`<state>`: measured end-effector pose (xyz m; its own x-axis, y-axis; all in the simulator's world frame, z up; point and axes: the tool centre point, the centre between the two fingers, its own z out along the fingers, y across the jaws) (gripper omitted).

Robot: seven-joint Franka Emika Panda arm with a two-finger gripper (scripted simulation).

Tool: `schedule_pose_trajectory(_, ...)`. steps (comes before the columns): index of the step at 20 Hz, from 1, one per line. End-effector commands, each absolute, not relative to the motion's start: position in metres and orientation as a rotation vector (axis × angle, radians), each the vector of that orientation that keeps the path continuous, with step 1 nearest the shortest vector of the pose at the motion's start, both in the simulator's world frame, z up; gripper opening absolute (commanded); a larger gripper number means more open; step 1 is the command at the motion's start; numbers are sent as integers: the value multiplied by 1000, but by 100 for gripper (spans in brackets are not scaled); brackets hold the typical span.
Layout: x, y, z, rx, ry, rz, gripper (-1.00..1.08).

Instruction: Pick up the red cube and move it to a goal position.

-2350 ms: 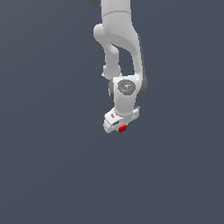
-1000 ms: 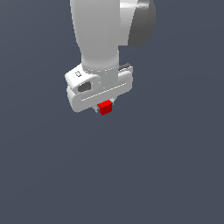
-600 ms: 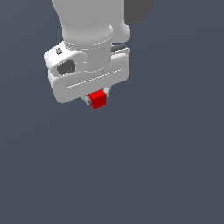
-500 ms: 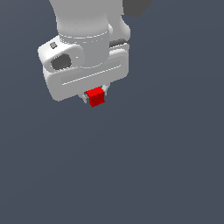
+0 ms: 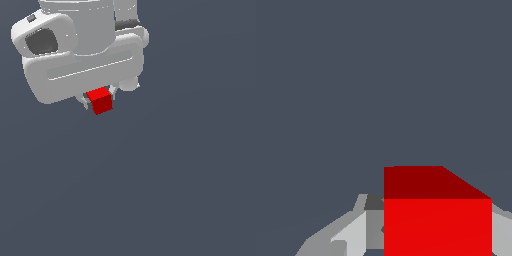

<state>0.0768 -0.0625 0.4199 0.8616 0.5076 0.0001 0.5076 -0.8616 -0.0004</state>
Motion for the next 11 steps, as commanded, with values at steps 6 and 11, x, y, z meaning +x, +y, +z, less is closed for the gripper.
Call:
schedule_pose_trajectory(6,82,-66,433,-3030,-827,0,-100)
schedule_pose_trajectory(11,83,-67,435,-3030,-827,0,-100)
